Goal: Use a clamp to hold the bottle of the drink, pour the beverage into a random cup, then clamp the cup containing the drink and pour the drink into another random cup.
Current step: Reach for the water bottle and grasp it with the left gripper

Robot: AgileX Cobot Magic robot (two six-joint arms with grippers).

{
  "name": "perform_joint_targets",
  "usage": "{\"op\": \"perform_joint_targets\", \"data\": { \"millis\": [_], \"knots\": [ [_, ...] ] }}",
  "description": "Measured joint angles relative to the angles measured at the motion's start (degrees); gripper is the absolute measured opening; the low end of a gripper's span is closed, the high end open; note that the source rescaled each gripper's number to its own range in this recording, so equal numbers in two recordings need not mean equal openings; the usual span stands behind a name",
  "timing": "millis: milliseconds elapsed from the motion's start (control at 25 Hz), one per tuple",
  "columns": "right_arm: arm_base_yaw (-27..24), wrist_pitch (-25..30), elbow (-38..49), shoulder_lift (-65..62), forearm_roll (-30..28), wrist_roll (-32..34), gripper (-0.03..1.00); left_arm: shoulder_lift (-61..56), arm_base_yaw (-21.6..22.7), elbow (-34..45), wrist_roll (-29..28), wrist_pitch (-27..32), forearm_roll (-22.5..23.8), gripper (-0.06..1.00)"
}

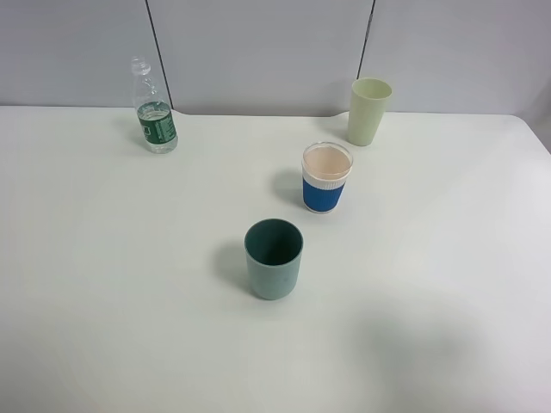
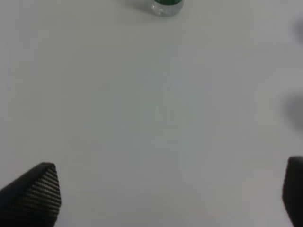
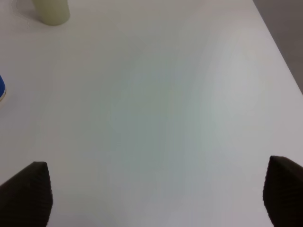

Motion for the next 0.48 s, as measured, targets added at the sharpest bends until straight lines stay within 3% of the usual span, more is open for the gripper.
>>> {"op": "perform_joint_targets", "data": {
  "millis": [480],
  "knots": [
    [0.0,0.0,0.0,0.0,0.0,0.0,0.7,0.0,0.0,0.0,0.0,0.0,0.0,0.87]
  ]
}}
